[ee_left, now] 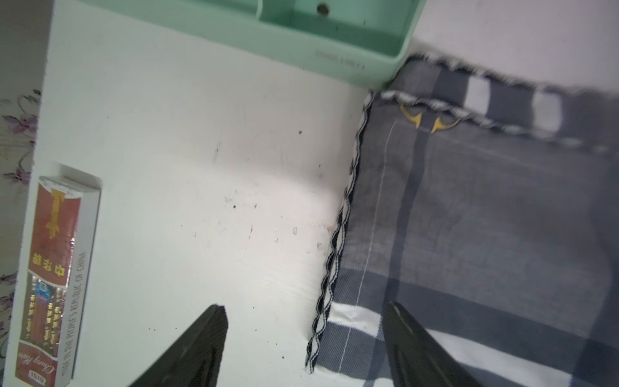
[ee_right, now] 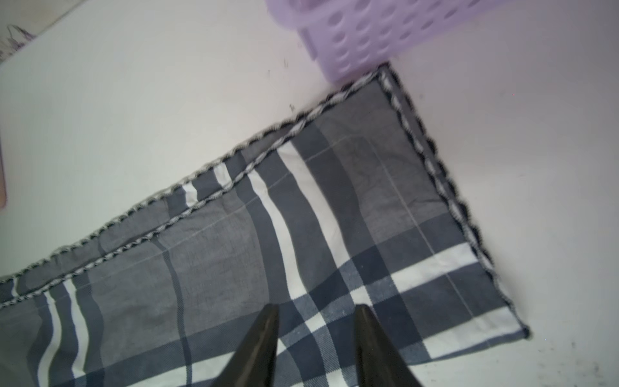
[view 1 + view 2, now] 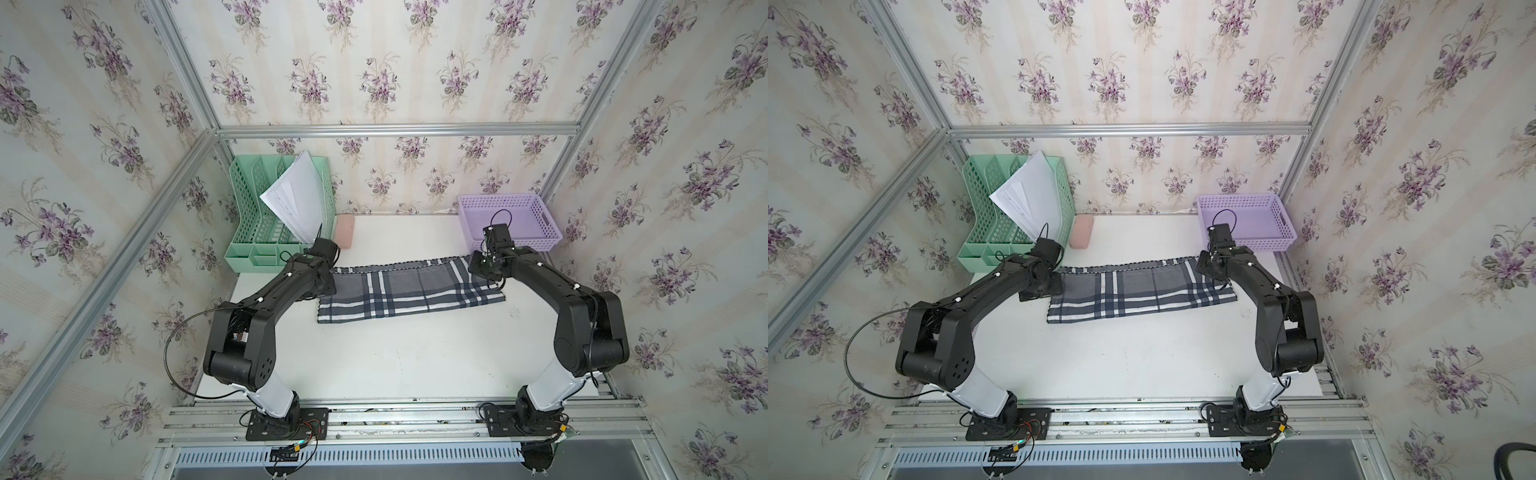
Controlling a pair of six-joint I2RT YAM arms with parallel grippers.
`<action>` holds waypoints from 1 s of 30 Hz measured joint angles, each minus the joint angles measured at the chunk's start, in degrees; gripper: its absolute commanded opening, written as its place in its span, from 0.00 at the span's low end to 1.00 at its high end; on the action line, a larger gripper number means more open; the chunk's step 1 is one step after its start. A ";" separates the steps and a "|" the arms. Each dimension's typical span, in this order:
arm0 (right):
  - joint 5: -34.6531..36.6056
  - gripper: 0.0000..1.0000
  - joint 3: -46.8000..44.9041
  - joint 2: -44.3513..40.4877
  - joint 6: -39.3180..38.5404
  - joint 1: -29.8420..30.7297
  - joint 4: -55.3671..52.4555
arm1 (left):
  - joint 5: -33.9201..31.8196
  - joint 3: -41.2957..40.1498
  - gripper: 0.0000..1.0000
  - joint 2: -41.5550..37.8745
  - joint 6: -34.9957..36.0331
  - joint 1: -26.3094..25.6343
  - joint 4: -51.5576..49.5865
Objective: Roll up the pillowcase
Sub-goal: Adjust the pillowcase at the center of the board.
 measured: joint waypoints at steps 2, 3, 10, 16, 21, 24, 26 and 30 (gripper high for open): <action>0.72 0.29 -0.74 1.40 -0.26 1.05 0.42 | 0.52 -0.81 0.82 1.55 0.04 0.00 0.85; 1.14 0.29 -0.72 2.62 -0.35 1.36 0.61 | 0.76 -0.83 0.81 2.60 0.11 0.00 1.60; 3.74 0.31 0.46 9.16 -0.28 3.91 0.57 | 3.72 1.01 0.46 8.68 1.36 0.00 5.38; 6.10 0.33 1.49 12.87 0.28 6.75 0.59 | 7.63 0.09 0.10 11.23 3.21 0.07 7.50; 8.20 0.34 4.85 16.22 0.28 8.68 1.73 | 8.11 -4.98 0.00 7.23 2.73 0.81 8.79; 9.01 0.35 8.79 19.32 -0.17 10.97 2.99 | 8.13 -8.83 0.00 3.74 1.09 1.44 6.82; 9.05 0.35 12.22 21.90 -1.11 12.57 3.50 | 8.41 -11.96 0.00 0.98 -0.31 1.68 6.03; 8.26 0.36 22.47 28.79 -2.12 14.12 2.60 | 10.64 -18.29 0.00 -4.72 -3.52 1.18 6.97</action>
